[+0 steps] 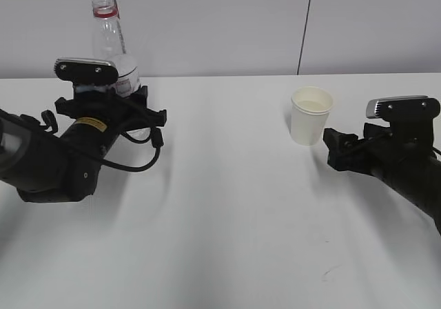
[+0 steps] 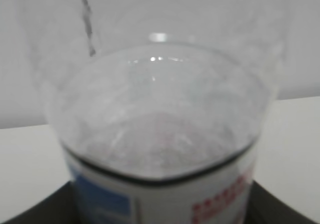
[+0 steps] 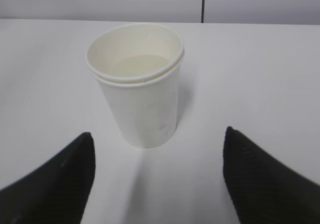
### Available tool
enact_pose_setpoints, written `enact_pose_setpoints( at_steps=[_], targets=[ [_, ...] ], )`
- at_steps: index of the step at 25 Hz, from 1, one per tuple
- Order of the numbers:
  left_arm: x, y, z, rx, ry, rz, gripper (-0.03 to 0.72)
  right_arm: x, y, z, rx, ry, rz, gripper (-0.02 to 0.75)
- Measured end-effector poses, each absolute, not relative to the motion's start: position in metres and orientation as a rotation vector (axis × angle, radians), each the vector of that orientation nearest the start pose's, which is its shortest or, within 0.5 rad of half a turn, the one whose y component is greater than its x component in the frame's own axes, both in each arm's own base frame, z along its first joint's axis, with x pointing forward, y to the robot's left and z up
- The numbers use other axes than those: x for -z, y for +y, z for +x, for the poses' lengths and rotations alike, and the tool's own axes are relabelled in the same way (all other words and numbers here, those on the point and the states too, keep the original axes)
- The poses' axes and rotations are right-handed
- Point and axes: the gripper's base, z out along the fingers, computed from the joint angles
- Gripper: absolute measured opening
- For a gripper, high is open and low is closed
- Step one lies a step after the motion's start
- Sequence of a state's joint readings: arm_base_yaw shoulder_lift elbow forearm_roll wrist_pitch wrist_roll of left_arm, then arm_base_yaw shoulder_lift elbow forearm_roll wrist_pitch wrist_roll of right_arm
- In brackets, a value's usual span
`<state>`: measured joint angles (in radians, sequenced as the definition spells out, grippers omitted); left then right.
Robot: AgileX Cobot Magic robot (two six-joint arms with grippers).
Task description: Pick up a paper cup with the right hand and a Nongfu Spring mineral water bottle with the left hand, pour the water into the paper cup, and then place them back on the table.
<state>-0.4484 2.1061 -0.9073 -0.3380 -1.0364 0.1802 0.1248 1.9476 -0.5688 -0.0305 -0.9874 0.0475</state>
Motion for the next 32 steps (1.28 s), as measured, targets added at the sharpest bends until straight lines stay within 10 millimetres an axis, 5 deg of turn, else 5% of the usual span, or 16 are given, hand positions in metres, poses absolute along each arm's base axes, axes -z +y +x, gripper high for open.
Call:
enact_pose_setpoints(
  at_steps=[10, 32],
  targets=[
    [-0.092, -0.152, 0.376, 0.082, 1.716, 0.176, 0.37, -0.11, 0.041, 0.311, -0.126, 1.878, -0.099, 0.594],
    [-0.086, -0.152, 0.378, 0.074, 1.697, 0.175, 0.403, -0.111, 0.041, 0.311, -0.126, 1.871, -0.097, 0.592]
  ],
)
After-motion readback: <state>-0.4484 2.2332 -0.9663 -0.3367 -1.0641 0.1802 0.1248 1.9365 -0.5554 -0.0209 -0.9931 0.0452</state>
